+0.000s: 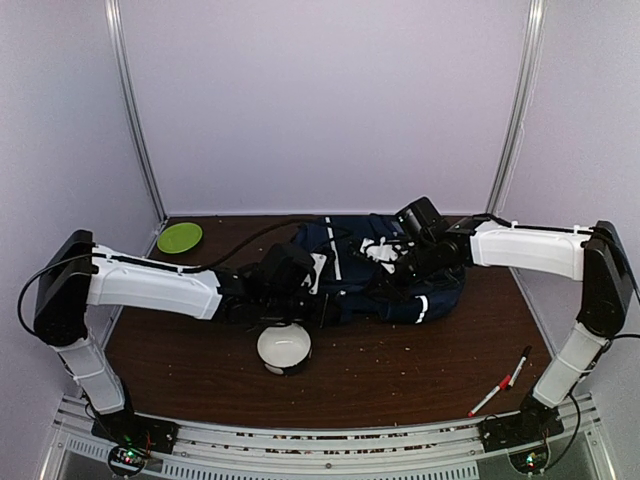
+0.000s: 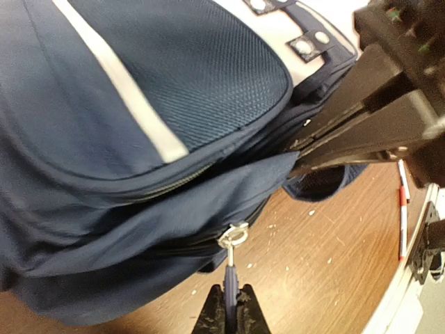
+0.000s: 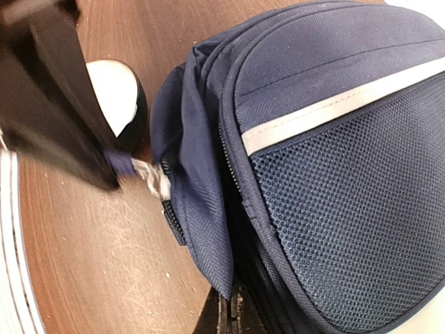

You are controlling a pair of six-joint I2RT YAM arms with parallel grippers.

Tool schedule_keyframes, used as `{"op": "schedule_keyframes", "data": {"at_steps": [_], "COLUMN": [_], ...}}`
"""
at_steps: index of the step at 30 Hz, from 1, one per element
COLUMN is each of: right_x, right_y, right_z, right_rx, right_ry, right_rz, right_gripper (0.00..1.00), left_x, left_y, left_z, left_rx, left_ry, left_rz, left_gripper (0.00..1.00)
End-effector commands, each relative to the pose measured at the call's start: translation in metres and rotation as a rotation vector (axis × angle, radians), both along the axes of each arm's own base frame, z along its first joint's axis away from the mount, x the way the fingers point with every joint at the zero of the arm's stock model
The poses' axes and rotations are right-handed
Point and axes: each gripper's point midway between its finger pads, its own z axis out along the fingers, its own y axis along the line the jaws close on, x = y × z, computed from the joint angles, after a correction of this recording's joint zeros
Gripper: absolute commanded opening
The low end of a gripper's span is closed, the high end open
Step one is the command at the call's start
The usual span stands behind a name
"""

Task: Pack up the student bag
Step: Zip the largest pocket of the bag in the student bag.

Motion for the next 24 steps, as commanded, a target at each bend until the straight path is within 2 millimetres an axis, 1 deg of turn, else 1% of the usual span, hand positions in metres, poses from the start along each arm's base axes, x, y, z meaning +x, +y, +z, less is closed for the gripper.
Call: {"op": "schedule_keyframes", "data": {"at_steps": [1,3,5,8,11,14,16,19,20,21,22,23,24], "right_x": [0.029,0.029,0.03,0.034,0.038,0.044,0.052,0.066,0.07,0.071,0.069,0.065,0.055], "right_y": [-0.063,-0.087,-0.113,-0.153,-0.194,-0.24,-0.273,-0.31,-0.313,-0.311,-0.304,-0.291,-0.272], "right_z": [-0.015,-0.029,-0.04,-0.049,-0.056,-0.062,-0.065,-0.065,-0.063,-0.063,-0.06,-0.05,-0.037], "right_rx": [-0.165,-0.244,-0.302,-0.356,-0.395,-0.44,-0.476,-0.483,-0.467,-0.452,-0.424,-0.372,-0.304], "right_ry": [-0.119,-0.122,-0.132,-0.139,-0.126,-0.102,-0.09,-0.061,-0.053,-0.042,-0.029,-0.023,-0.021], "right_rz": [-0.14,-0.17,-0.211,-0.28,-0.357,-0.446,-0.527,-0.628,-0.641,-0.631,-0.604,-0.564,-0.51], "right_gripper": [0.0,0.0,0.0,0.0,0.0,0.0,0.0,0.0,0.0,0.0,0.01,0.07,0.13], "left_x": [0.005,0.007,0.009,0.016,0.025,0.034,0.037,0.044,0.046,0.047,0.047,0.046,0.042], "left_y": [0.043,0.054,0.066,0.082,0.094,0.103,0.106,0.109,0.108,0.104,0.098,0.089,0.078], "left_z": [0.008,0.002,-0.009,-0.021,-0.027,-0.028,-0.026,-0.021,-0.019,-0.016,-0.013,-0.009,-0.005], "left_rx": [0.153,0.189,0.225,0.255,0.273,0.298,0.31,0.316,0.309,0.293,0.273,0.239,0.199], "left_ry": [-0.057,-0.039,-0.011,-0.001,0.001,-0.012,-0.03,-0.052,-0.059,-0.066,-0.071,-0.075,-0.07], "left_rz": [0.032,0.03,0.027,0.041,0.061,0.077,0.084,0.095,0.093,0.085,0.062,0.029,-0.019], "left_gripper": [0.0,0.0,0.0,0.0,0.0,0.0,0.0,0.0,0.0,0.0,0.0,0.0,0.0]}}
